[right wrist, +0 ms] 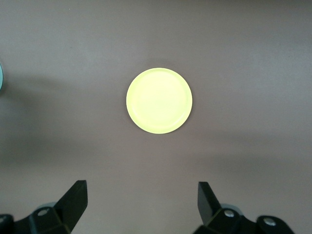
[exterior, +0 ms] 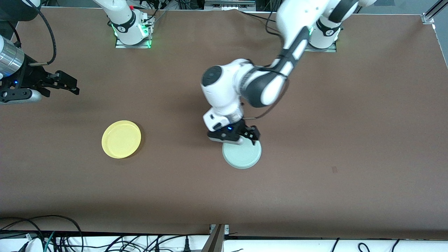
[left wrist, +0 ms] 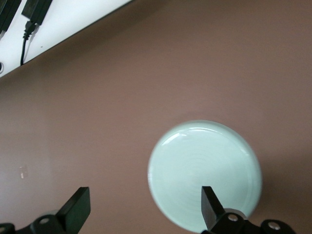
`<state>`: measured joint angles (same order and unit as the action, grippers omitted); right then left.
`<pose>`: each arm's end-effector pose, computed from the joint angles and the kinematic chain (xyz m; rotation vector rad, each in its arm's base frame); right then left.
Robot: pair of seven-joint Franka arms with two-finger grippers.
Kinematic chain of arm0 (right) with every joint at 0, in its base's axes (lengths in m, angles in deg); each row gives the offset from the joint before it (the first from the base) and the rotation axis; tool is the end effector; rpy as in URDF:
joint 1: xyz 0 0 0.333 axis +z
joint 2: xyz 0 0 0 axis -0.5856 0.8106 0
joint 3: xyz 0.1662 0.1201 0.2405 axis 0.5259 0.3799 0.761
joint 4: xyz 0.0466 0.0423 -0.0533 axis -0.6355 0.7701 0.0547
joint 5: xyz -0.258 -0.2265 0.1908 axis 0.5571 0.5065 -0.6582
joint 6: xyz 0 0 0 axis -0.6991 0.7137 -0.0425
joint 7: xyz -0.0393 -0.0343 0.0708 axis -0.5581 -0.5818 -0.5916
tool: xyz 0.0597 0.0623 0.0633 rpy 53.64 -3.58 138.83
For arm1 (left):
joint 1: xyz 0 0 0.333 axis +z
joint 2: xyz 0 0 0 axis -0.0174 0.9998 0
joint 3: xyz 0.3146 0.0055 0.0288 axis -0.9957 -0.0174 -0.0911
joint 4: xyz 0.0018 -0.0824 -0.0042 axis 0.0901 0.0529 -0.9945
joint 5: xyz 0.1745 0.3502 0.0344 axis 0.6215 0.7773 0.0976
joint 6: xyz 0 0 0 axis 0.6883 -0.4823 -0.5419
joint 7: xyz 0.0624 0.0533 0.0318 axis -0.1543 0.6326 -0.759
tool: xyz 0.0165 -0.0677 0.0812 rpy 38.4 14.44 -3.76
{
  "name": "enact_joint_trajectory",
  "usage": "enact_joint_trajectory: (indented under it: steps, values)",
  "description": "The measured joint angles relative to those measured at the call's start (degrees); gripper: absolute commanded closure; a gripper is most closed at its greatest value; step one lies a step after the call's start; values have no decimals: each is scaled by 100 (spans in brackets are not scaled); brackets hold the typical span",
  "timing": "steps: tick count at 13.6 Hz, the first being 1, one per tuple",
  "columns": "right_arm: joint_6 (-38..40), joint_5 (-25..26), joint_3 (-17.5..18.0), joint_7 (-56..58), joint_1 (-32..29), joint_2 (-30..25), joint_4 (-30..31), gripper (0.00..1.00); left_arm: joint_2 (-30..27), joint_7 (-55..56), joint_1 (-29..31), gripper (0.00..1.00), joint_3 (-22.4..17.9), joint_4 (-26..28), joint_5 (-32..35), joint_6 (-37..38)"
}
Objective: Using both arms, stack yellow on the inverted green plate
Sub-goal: 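Raise the left gripper and withdraw it to the table side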
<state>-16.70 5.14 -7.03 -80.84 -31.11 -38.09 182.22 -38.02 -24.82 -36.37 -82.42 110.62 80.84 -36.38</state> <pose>0.5704 0.0297 0.5821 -3.1020 -0.1096 0.0341 0.6226 -0.4522 0.3542 -2.8006 0.3687 -0.3194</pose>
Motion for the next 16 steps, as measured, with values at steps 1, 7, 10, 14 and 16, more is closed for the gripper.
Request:
enact_joint_trajectory:
  steps: [1, 7, 10, 14, 16]
  values:
    - [0, 0, 0, 0, 0, 0, 0, 0, -252, -180, 243, 0, -5, 116, -307, 3]
    - [0, 0, 0, 0, 0, 0, 0, 0, -1405, -410, 1252, 0, -16, 927, -1489, 52]
    - [0, 0, 0, 0, 1, 0, 0, 0, -1963, -411, 1761, 0, -22, 1291, -1814, 58]
    - [1, 0, 0, 0, 1, 0, 0, 0, -2702, -934, 2623, 0, -23, 1694, -2330, 106]
    - [4, 0, 0, 0, 1, 0, 0, 0, -2952, -1151, 2868, 0, -20, 1860, -2372, 237]
